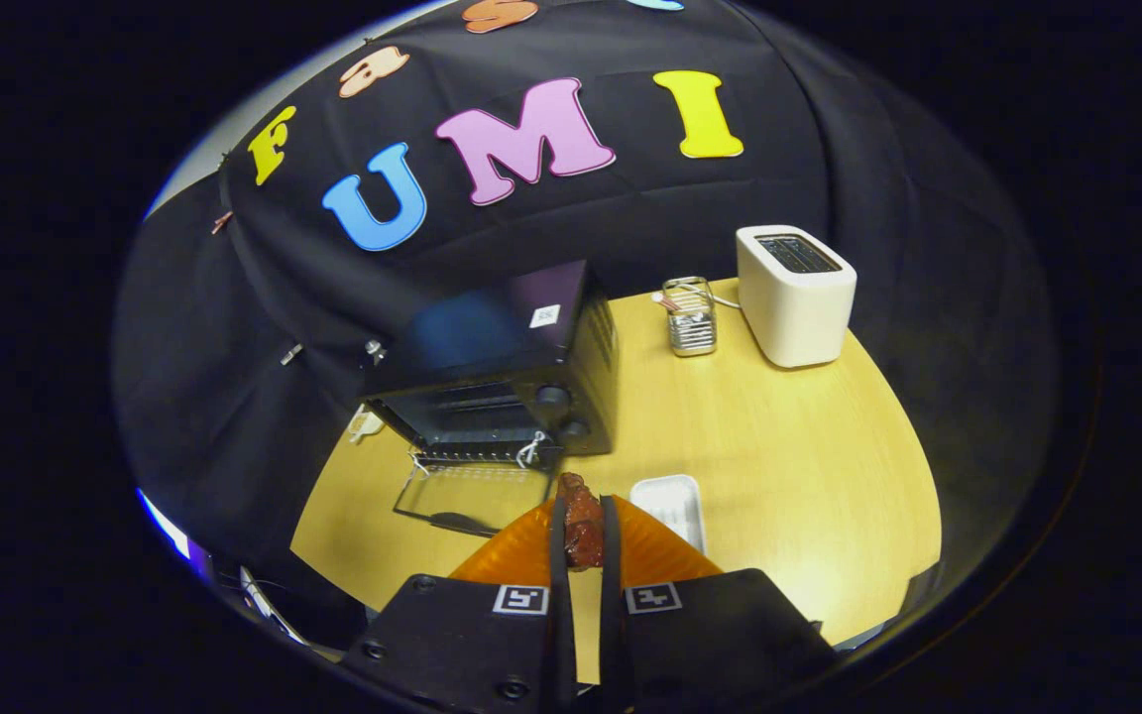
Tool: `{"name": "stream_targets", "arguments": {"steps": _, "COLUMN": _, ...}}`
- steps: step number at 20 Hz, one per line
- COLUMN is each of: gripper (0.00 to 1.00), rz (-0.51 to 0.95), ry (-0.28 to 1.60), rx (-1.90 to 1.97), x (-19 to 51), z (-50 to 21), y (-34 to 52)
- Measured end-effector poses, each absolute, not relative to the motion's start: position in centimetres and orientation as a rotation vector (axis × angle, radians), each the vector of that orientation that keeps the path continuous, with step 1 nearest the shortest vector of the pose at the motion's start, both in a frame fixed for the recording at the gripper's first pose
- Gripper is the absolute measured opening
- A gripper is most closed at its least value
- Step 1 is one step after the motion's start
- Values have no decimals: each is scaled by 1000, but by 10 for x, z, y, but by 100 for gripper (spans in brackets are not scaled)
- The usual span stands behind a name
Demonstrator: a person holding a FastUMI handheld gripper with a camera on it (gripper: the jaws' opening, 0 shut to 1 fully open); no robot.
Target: Open the toaster oven, put the food inside, and close the toaster oven door.
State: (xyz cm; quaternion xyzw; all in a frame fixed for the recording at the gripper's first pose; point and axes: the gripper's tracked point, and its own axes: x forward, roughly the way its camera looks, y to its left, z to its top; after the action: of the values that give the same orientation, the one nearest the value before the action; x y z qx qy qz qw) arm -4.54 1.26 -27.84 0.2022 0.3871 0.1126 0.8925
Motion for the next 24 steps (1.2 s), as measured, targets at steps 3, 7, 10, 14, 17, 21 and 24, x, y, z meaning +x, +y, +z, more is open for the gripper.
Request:
{"name": "stream_targets", "arguments": {"steps": 3, "gripper": 13, "rz": 251, "ry": 773, "rx": 475, "x": -38, "z": -271, "y": 70}}
{"name": "stream_targets", "arguments": {"steps": 7, "gripper": 13, "rz": 266, "ry": 755, "rx": 521, "x": -15, "z": -286, "y": 138}}
{"name": "stream_targets", "arguments": {"steps": 10, "gripper": 13, "rz": 222, "ry": 742, "rx": 600, "x": 15, "z": -310, "y": 173}}
{"name": "stream_targets", "arguments": {"steps": 14, "gripper": 13, "rz": 189, "ry": 704, "rx": 759, "x": 55, "z": -339, "y": 207}}
{"name": "stream_targets", "arguments": {"steps": 17, "gripper": 13, "rz": 141, "ry": 670, "rx": 829, "x": 78, "z": -360, "y": 209}}
{"name": "stream_targets", "arguments": {"steps": 21, "gripper": 13, "rz": 122, "ry": 671, "rx": 886, "x": 102, "z": -383, "y": 216}}
{"name": "stream_targets", "arguments": {"steps": 24, "gripper": 13, "rz": 116, "ry": 685, "rx": 923, "x": 116, "z": -399, "y": 222}}
